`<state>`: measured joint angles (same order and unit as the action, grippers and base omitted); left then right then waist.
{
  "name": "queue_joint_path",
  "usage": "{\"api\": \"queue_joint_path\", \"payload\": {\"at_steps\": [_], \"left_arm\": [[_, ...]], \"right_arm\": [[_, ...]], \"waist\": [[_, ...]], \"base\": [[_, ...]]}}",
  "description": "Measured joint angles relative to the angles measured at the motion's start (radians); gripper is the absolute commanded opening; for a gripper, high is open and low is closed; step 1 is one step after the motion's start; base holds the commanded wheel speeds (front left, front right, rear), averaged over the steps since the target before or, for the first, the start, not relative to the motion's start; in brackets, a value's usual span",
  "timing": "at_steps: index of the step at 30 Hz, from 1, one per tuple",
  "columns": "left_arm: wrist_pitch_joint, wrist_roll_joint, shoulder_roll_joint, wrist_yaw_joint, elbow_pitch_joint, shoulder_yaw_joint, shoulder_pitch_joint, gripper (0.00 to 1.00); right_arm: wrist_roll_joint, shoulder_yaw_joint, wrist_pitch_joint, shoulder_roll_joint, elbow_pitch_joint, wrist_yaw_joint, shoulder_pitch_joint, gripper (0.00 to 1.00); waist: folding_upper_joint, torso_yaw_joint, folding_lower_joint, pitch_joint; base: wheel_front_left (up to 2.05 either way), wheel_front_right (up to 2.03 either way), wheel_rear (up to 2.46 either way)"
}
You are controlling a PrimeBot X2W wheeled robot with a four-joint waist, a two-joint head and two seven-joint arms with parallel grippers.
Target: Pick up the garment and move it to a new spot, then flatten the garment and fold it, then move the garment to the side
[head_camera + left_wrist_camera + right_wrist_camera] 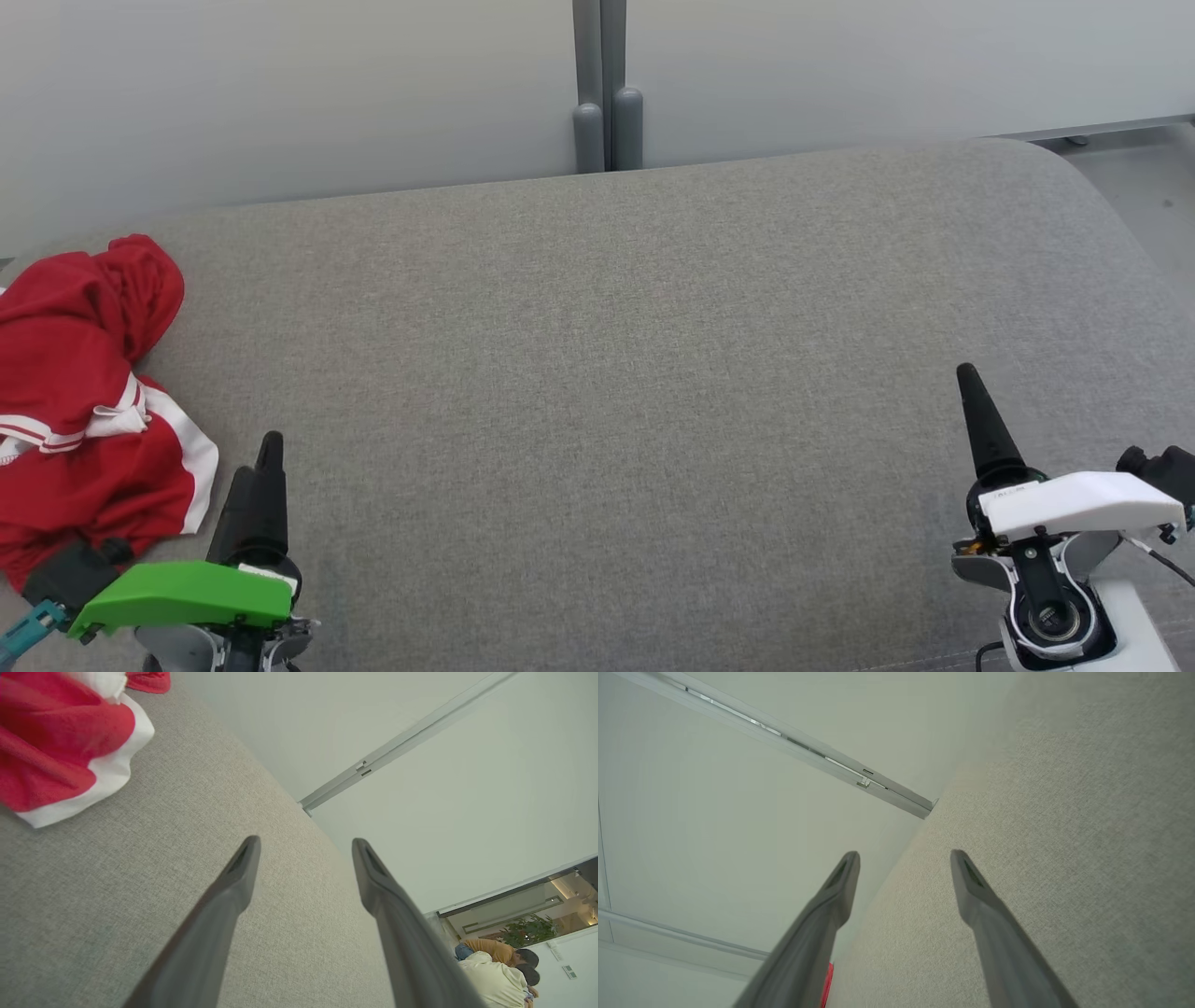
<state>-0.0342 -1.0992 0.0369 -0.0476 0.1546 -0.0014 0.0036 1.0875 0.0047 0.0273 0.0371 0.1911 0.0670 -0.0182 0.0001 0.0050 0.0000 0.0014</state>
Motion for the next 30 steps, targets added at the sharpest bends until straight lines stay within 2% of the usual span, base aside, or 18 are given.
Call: {"api": "queue_joint_path", "payload": {"at_steps": [12,30], "left_arm": [[-0.039,0.260,0.017,0.032,-0.040,-0.039,0.004,1.00],[-0.099,0.544,0.013,0.084,-0.086,-0.066,0.044,1.00]], "right_arm": [[-0.216,0.069,0.040,0.005,-0.036,-0.034,0.000,1.00],[-0.502,0.144,0.102,0.014,-0.060,-0.078,0.002,1.00]], "waist": [[0.0000,0.001,0.0000,0.001],[0.0000,0.004,0.0000,-0.012]], "base": [[0.00,0.00,0.00],[0.00,0.00,0.00]]}}
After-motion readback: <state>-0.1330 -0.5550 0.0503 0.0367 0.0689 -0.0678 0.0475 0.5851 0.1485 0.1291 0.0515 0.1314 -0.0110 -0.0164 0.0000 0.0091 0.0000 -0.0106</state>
